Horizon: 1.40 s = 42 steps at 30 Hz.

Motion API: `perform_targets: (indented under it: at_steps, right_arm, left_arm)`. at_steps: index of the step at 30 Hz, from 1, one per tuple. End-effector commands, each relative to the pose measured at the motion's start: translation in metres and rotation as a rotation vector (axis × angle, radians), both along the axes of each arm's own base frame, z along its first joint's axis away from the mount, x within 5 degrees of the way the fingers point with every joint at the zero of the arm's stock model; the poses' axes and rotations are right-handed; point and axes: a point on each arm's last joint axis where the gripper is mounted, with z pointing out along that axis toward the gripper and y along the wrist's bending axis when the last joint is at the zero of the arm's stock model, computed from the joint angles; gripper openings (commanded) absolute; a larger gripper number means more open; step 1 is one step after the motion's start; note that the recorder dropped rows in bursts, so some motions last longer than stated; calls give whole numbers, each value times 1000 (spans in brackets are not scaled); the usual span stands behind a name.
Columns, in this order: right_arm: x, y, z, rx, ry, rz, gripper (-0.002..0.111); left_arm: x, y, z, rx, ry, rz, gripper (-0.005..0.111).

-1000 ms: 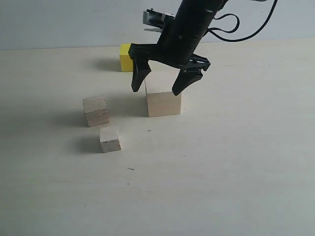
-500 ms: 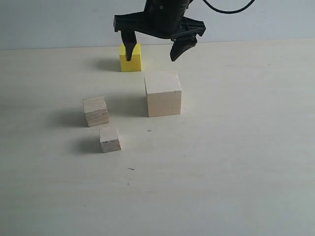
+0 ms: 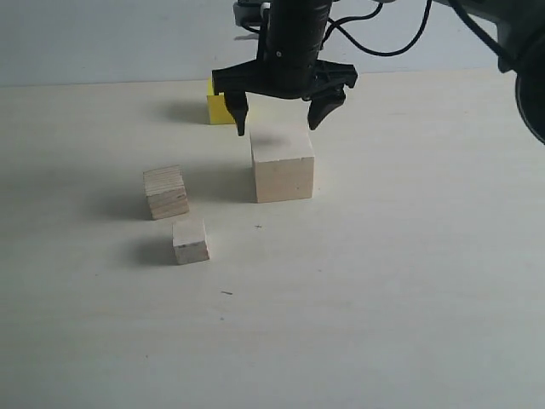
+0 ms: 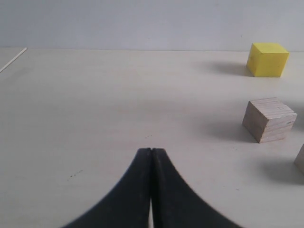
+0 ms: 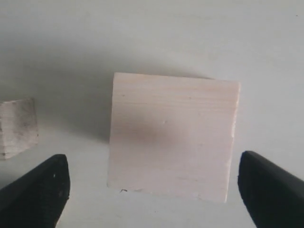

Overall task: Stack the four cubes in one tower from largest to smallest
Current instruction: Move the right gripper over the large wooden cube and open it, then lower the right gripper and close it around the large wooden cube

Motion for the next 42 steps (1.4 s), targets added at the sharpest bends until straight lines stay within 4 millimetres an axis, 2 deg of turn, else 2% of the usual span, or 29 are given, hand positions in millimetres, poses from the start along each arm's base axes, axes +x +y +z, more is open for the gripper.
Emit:
perform_targets:
  at_steps: [1,7,15,21,34,42]
  right_arm:
    - [5,-3,-5,-35,-18,-10,89]
    - [7,-2,-12,-42,-7,-10,89]
    - [9,0,-31,-68,22,-5,89]
    - [8,0,-32,-64,28,-6,89]
    - [10,2,-63,-93,81,-3,89]
    - [13,4,-61,-75,51,33,89]
  left_arm:
    - [0,0,0,-3,-14,-3,0]
    - [0,0,0,-3,-14,-3,0]
    - [0,0,0,-3,-14,-3,0]
    - [0,0,0,-3,-14,-3,0]
    - [0,0,0,-3,-14,-3,0]
    - [0,0,0,-3,-14,-3,0]
